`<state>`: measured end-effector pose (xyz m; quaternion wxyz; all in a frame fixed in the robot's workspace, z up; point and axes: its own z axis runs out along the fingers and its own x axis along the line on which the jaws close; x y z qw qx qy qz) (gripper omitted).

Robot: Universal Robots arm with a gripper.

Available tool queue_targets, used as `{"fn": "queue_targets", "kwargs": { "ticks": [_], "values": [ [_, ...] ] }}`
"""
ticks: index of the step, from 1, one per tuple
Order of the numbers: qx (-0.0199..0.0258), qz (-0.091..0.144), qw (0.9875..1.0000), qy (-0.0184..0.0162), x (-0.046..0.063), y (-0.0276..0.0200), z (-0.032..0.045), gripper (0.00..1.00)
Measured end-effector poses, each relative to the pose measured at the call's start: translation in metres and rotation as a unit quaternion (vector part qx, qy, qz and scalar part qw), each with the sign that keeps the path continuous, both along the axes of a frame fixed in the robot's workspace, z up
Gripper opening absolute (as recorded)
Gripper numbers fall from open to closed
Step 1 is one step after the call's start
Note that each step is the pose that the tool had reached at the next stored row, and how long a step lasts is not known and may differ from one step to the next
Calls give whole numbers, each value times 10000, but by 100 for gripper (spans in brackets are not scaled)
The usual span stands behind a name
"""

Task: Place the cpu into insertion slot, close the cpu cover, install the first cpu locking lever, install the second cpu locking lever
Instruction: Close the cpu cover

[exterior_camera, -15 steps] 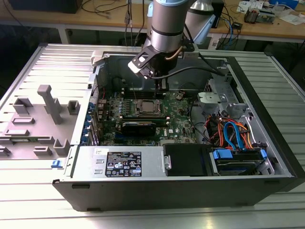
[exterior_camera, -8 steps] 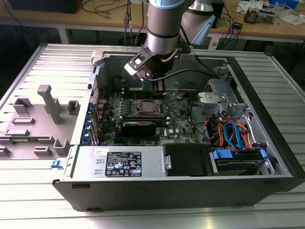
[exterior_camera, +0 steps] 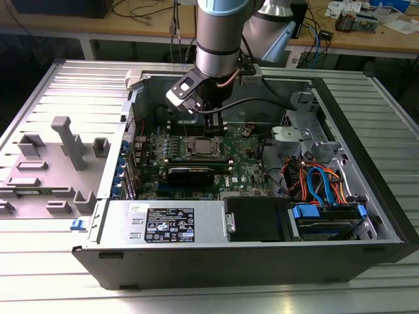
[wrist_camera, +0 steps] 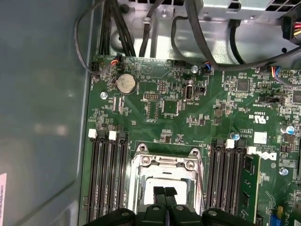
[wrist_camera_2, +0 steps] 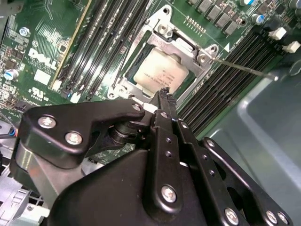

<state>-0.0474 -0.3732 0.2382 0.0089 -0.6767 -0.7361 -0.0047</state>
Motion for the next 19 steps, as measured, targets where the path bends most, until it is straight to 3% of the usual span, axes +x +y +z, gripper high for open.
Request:
{"fn": "queue_targets", "kwargs": {
  "ticks": [13,19],
  "values": [
    [6,0,10000,0,-233,0,-71,11],
    [7,0,10000,0,-266,0,-76,11]
  ]
}}
